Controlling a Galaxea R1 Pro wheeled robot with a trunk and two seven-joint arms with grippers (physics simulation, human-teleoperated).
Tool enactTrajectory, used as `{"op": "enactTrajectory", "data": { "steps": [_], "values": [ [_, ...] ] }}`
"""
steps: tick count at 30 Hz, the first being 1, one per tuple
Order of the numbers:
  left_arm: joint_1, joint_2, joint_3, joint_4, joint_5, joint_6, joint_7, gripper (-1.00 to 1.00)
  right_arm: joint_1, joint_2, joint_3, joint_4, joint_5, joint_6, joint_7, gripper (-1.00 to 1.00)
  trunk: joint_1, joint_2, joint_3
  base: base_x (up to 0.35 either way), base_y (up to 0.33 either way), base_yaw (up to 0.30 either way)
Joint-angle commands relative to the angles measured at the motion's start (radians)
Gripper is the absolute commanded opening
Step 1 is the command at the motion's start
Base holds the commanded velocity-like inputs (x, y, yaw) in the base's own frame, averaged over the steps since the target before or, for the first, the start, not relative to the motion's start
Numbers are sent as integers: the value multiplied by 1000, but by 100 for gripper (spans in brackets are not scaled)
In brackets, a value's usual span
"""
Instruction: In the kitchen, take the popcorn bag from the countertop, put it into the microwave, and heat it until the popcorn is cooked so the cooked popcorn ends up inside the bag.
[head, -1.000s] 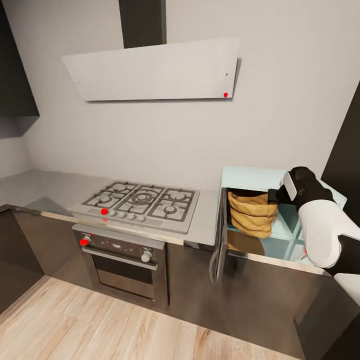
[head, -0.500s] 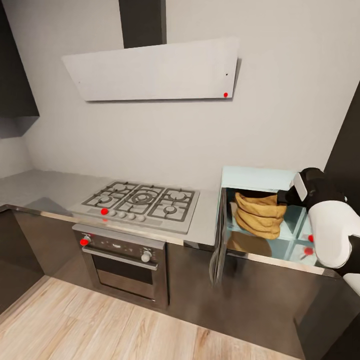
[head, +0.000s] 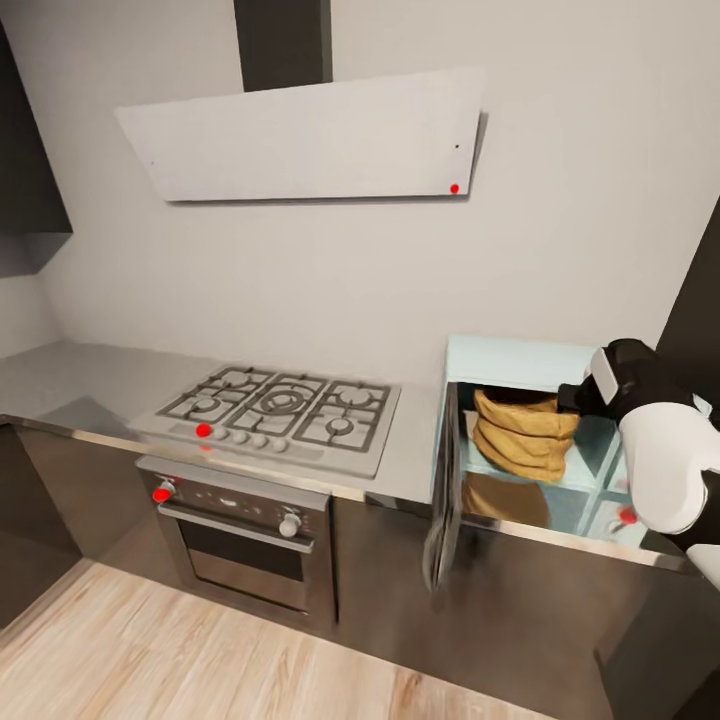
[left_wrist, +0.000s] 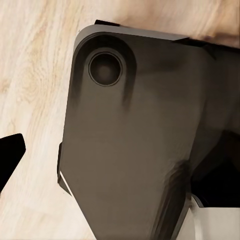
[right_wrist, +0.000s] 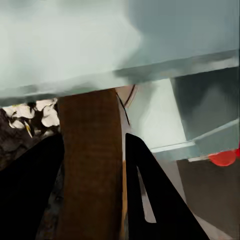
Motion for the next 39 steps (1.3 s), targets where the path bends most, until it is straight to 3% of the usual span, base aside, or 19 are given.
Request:
{"op": "enactTrajectory", "data": {
  "steps": [1,11,12,18,30,32,33,39],
  "values": [
    [0,0,2,-1,5,-1,1,100,0,1,-5,11,30,4,0,-100,1,0,-1,242,0,0],
    [0,0,2,-1,5,-1,1,100,0,-1,-5,15,31,4,0,-100,1,0,-1,44,0,0],
    [0,-1,6,-2,8,-3,2,100,5,5,0,-3,5,4,4,-100,1,0,-1,0,0,0],
    [0,1,6,-2,8,-3,2,100,6,14,1,0,11,4,-19,-100,1,0,-1,0,0,0],
    [0,1,6,-1,8,-1,1,100,17,13,0,-5,-19,4,-27,-100,1,0,-1,58,0,0],
    [0,1,6,-1,8,-1,1,100,17,13,0,-2,-19,4,-26,-100,1,0,-1,15,0,0],
    [0,1,6,-1,8,-1,1,100,17,13,0,25,13,4,-26,-100,1,0,-1,6,0,0],
    [0,1,6,-1,8,-1,1,100,17,12,-1,25,9,4,-23,-100,1,0,-1,1,0,0]
  ]
}}
